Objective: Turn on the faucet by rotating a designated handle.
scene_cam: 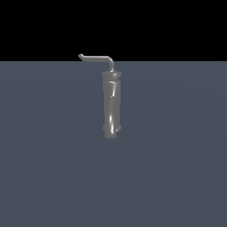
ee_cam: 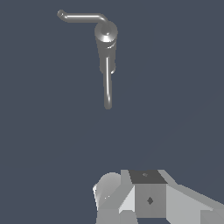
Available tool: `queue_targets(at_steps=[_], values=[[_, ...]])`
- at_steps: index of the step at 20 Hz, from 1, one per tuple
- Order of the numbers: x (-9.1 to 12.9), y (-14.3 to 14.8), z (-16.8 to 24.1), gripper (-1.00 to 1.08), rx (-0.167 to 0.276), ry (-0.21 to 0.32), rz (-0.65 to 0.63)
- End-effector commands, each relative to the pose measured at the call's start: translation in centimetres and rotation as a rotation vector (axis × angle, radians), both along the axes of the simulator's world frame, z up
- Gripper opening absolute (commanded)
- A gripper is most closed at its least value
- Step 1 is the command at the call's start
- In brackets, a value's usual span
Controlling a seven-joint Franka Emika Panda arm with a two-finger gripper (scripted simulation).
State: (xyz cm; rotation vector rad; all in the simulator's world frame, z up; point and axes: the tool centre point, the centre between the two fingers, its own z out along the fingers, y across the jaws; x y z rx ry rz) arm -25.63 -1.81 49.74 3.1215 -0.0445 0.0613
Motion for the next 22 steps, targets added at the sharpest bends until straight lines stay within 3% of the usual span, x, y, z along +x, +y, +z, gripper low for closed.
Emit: queue_targets(at_steps=[1,14,22], values=[[0.0,0.0,0.0,-1.0,0.0,0.0,0.0],[-0.4,0.8,-0.6,-1.0,0.016,0.023,-0.019],[0.9,1.0,-0.6,-1.0,0.03,0.024,-0.067]])
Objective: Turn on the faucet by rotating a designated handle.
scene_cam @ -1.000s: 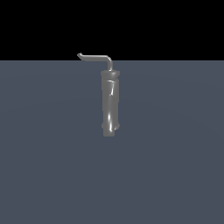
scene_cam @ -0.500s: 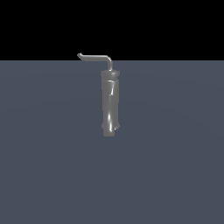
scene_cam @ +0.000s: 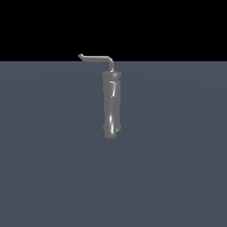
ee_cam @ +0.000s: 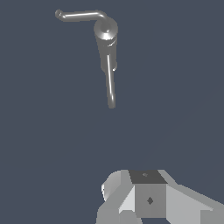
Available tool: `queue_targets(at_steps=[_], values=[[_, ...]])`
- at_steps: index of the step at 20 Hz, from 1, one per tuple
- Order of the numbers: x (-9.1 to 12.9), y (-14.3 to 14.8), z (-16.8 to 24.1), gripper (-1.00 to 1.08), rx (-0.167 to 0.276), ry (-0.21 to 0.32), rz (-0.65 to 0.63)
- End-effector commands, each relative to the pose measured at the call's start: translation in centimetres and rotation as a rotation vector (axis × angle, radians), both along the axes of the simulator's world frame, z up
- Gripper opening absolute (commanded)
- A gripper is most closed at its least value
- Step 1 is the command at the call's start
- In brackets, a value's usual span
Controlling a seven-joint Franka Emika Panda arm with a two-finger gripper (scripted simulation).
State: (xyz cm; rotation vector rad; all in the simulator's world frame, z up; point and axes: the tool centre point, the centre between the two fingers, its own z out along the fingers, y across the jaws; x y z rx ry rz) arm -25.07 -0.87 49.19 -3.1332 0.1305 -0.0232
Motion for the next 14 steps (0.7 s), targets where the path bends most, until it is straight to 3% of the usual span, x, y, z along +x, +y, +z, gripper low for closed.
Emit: queue_targets(at_steps=[1,14], values=[[0.6,0.1,0.0,-1.0,0.006,0.001,-0.023],[6.7,1.1,-0.7,-1.0,0.058,0.017,-0.262]])
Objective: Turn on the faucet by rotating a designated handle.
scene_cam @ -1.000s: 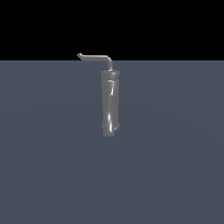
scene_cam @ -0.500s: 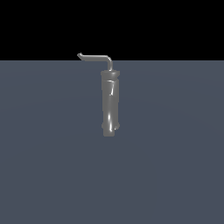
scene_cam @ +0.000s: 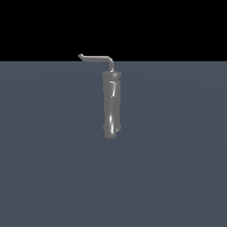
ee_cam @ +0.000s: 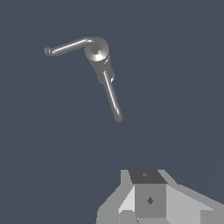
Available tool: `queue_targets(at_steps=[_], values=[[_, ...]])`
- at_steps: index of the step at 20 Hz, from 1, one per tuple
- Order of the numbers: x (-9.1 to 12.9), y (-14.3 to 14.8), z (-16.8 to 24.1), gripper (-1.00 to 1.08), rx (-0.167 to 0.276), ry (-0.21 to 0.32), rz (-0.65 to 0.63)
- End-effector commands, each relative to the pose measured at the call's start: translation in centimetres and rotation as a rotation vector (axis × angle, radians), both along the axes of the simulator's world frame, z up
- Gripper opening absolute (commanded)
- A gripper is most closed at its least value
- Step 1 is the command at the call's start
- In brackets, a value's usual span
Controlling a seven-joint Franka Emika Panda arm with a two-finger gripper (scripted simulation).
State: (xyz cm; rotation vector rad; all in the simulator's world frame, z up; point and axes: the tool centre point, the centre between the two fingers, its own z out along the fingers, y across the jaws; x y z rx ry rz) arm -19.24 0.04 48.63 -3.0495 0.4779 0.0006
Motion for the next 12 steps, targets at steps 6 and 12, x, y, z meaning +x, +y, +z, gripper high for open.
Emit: queue_targets(at_steps=[6,12], values=[[4.4,0.8,-1.1,-1.0,0.027,0.018,-0.176],[7.9,1.6,-2.4,-1.0,0.039,0.035,-0.32]])
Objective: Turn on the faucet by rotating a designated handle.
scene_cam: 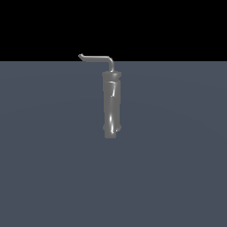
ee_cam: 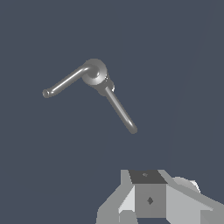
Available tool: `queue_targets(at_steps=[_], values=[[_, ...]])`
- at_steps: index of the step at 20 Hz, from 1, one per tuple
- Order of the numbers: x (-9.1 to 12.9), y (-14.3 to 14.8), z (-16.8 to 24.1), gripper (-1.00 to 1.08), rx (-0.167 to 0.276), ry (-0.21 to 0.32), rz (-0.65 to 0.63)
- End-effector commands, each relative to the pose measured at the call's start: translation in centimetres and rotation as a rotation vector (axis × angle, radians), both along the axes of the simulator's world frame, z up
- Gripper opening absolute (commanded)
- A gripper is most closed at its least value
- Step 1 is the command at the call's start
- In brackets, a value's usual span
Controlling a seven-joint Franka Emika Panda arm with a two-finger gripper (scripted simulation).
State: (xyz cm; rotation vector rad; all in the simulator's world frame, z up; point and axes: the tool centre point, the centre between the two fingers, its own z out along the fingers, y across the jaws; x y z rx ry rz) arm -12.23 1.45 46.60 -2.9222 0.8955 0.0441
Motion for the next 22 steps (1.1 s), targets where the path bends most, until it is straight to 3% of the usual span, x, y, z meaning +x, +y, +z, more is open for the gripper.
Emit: queue_targets(at_steps=[1,22], values=[[1.5,0.4,-0.6,-1.0,0.004,0.008,-0.062],[12.9,4.1,-8.1,-1.0,-0.018,0.059,-0.574]])
